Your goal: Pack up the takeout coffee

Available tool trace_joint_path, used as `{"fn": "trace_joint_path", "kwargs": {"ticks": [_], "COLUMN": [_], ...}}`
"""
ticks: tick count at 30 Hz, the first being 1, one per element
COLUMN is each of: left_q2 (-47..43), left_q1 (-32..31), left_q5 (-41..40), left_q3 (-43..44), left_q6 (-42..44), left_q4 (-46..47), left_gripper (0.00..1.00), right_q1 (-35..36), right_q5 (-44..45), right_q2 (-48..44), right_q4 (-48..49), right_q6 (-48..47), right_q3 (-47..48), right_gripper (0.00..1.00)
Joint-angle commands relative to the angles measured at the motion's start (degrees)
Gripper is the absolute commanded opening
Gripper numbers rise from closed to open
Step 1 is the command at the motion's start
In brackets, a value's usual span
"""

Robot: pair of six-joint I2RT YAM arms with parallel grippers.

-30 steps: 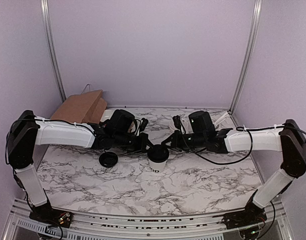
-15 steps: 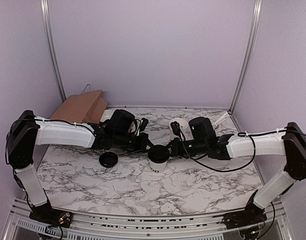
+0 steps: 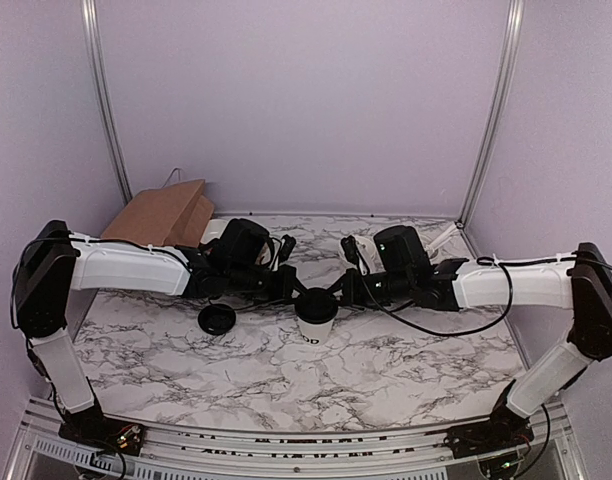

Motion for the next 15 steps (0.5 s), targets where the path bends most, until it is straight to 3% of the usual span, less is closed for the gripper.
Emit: {"fn": "trace_joint_path", "kwargs": {"ticks": [1,15], "left_q2": [0.5,-2.6], "left_q1": [0.2,0.2], "left_q5": [-1.3,0.0], "left_q3": [0.1,3.1], "left_q6": [1.5,0.7], "left_q4": [-6.4,-6.7], "left_gripper": [0.0,0.0], "right_q1": [-0.8,-1.0], "right_q5": [3.6,4.9], "right_q2": [-2.7,-3.0], "right_q4": [-3.5,-6.4], "right_q6": [-2.3,-3.5], "right_q3": [3.8,3.9], "right_gripper": [0.0,0.0]}}
